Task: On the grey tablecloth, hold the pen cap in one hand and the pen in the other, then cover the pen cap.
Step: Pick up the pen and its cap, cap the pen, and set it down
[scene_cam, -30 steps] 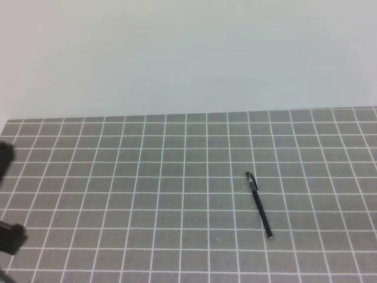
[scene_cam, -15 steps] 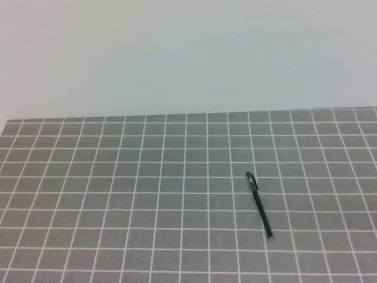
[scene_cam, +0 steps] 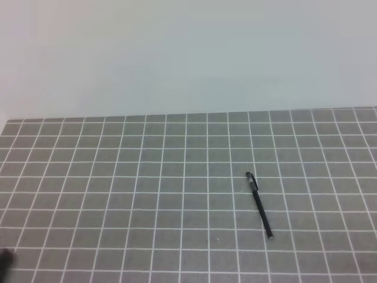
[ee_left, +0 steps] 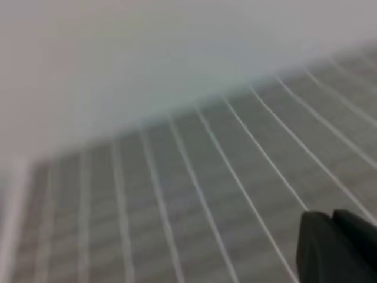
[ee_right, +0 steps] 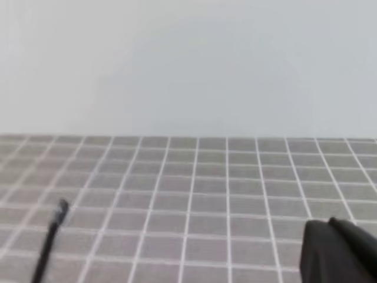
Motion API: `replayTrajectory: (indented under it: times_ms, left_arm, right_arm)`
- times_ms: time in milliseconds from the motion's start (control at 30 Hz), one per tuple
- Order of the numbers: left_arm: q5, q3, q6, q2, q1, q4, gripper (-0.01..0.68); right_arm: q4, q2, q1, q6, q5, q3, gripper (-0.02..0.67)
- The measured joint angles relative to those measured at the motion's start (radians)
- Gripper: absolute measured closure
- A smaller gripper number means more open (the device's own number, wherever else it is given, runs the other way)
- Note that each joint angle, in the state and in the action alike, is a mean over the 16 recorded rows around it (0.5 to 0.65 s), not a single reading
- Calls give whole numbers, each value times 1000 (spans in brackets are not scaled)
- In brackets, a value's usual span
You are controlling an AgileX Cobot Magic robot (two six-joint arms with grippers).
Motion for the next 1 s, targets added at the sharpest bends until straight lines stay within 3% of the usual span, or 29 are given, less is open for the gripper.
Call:
replayTrajectory:
  times_ms: [200, 500, 633, 767, 1000]
  left_arm:
    - [38, 33, -341, -12, 14, 333, 672]
    - [-415, 144, -1041, -20, 14, 788, 672]
    - [-545, 200, -1288, -52, 9, 972, 672]
    - [-557, 240, -1424, -104, -5, 1095, 672]
    - [-418, 266, -1443, -193, -59, 1107, 672]
  right_arm:
    - [20, -60, 4, 9, -2, 69, 652]
    - [28, -66, 7, 27, 76, 75, 652]
    - [30, -67, 7, 21, 83, 75, 652]
    - [32, -67, 7, -8, 83, 74, 652]
    - [34, -68, 6, -87, 74, 75, 652]
